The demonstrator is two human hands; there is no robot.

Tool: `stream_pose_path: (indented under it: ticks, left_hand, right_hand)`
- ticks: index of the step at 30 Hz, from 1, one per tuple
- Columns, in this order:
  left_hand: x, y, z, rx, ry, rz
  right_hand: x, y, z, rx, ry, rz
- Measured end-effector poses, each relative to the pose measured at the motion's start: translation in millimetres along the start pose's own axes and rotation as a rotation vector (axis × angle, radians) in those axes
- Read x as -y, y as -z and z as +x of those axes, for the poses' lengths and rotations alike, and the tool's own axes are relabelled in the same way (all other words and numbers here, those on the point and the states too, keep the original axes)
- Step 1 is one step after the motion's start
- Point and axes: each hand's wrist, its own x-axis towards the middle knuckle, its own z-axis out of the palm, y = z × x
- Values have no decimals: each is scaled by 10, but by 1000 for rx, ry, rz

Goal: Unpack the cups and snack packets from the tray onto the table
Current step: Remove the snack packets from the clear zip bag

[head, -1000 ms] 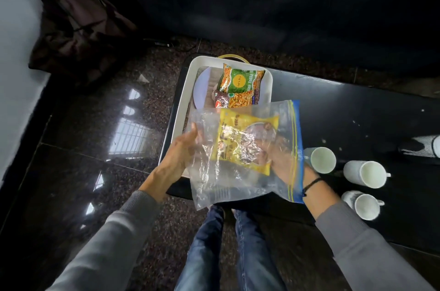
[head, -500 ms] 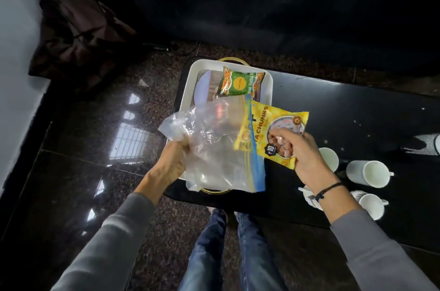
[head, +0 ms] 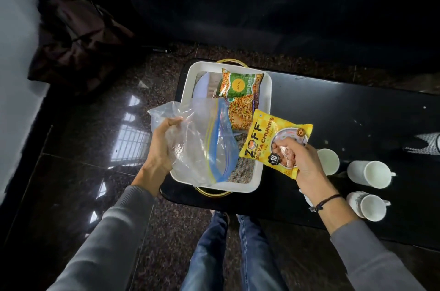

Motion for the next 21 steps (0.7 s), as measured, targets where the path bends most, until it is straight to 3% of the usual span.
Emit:
stream_pose_path:
  ticks: [7,13,21]
  left_hand:
    - [-62,21,9,114,38,-83]
    - [11,11,80,96,37,-51]
    - [52,-35,82,9,118,-2]
  right_hand:
    - [-261,-257,-24,227,-54,-259]
    - [-434,-587,5,431,-122,-321]
    - [-272,-442,-34,194,183,-844]
